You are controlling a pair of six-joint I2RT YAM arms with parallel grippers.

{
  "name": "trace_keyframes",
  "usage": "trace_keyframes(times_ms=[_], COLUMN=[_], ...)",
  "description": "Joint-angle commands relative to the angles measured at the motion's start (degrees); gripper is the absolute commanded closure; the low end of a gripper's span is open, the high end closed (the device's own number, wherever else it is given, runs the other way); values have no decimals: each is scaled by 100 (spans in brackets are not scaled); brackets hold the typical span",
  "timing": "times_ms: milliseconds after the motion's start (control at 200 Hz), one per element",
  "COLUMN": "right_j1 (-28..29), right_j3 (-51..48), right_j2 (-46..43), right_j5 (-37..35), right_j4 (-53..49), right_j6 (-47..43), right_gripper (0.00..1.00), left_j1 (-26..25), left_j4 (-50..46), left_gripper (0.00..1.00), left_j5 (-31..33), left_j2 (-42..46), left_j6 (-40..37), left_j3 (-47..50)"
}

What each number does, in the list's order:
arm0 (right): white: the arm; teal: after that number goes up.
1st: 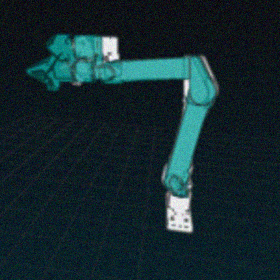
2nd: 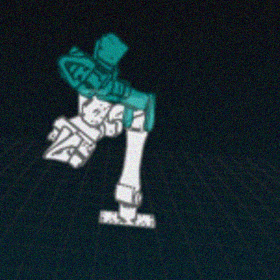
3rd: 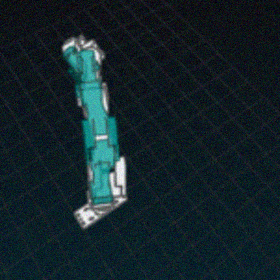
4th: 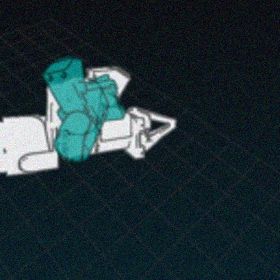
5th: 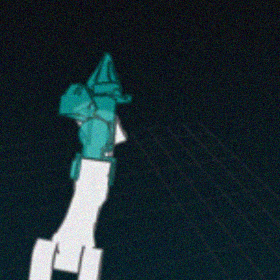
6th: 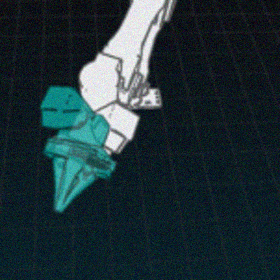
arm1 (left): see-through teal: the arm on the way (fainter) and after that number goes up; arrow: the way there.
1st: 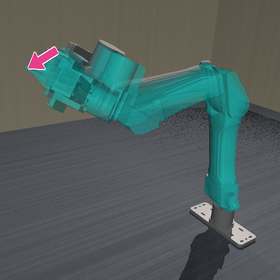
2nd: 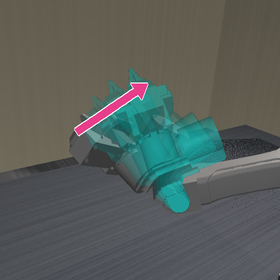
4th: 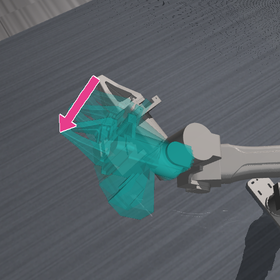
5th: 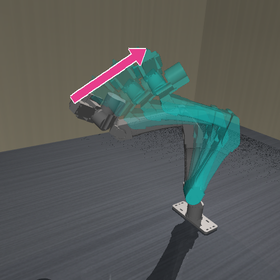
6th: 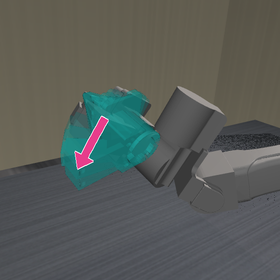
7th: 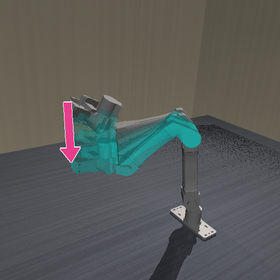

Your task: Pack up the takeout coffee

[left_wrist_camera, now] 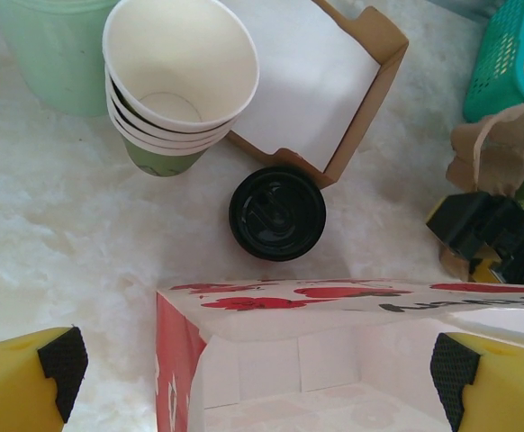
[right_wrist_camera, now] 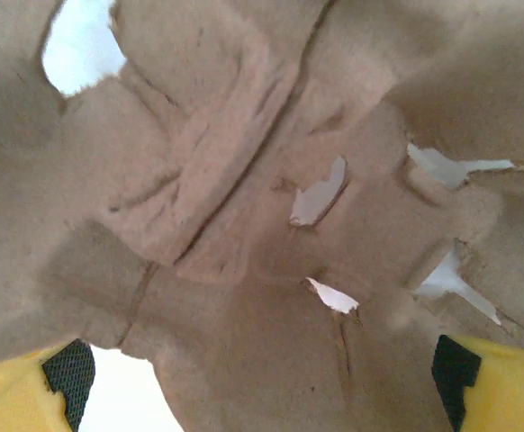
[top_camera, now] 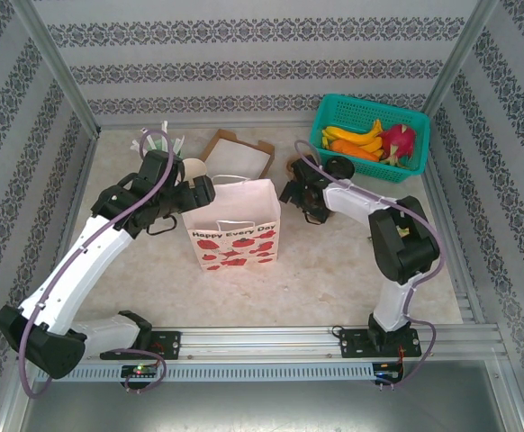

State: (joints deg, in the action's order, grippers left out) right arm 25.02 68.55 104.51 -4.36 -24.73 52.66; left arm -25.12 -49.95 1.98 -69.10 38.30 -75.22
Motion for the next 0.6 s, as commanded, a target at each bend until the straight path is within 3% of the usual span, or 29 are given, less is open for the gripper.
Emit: trace_keyframes(times_ms=[0, 320, 595], right_j1=[21, -199, -1107], right_j3=[-339, -1077, -1468], right_j2=[-494, -1184, -1990], right_j5=[124, 705, 822], right_j4=[-269, -1490, -2012], right_j6=[38, -1457, -2424], right_gripper=[2, 2, 2], left_j1=[52, 102, 139], left_j4=[177, 185, 237], left_gripper=[0, 0, 0], left_j5=[-13, 4, 40], left_j2=[-87, -195, -181], left_j6=[-202, -314, -437], left_j3=[-113, -177, -264])
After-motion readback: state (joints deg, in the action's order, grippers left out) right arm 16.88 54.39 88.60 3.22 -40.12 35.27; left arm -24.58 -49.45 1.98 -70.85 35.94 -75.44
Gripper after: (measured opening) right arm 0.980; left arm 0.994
